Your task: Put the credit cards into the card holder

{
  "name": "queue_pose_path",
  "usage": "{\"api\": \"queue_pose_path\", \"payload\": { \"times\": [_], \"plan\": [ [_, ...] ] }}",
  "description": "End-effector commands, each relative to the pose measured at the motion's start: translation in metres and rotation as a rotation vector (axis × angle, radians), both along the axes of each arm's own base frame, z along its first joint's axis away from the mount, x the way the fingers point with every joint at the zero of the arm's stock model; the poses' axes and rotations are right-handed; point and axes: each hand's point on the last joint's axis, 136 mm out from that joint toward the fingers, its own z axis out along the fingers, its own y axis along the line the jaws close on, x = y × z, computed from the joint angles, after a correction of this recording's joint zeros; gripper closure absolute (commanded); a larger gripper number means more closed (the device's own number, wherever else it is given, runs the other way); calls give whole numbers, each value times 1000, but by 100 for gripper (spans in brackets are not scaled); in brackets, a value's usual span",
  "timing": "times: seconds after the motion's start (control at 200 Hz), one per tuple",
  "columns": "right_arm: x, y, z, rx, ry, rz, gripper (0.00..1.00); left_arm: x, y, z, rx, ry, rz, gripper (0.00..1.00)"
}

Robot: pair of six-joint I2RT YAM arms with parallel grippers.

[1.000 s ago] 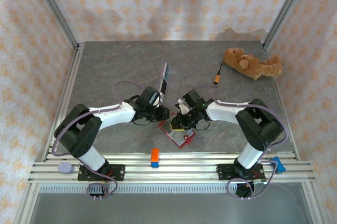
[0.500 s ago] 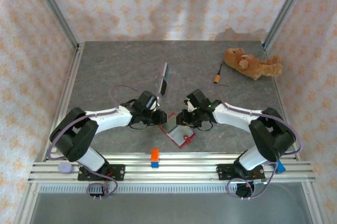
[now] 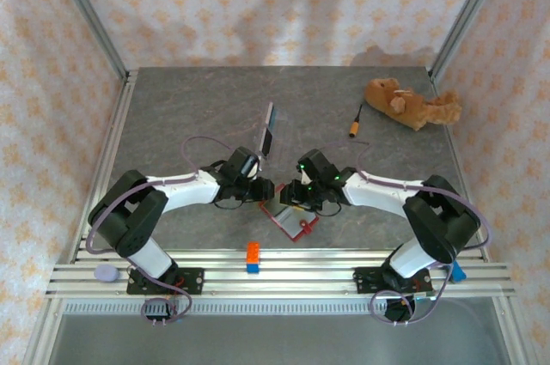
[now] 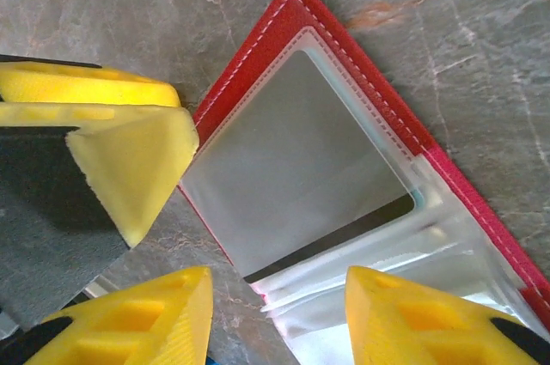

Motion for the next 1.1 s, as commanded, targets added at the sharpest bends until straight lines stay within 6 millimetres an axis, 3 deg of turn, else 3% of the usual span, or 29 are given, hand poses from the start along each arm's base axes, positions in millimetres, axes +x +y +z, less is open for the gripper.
{"api": "queue_pose_path", "payload": {
  "times": [0.0,0.26,0.481,0.736,1.092],
  "plan": [
    [15,-4,-6,-49,-36,-68,56,10,-3,4,-22,-37,9,60],
    [18,-4,-17,-60,-24,-92,56,-3,-4,-6,-46,10,-8,64],
    [25,4,-15,-44,-39,-78,76,-10,-3,-9,-73,27,0,67],
    [29,17,-11,-14,-43,-42,80,-21,-2,-7,-114,44,18,68],
    [27,47,-6,16,-48,62,79,-35,32,4,-11,23,87,68]
  ]
}}
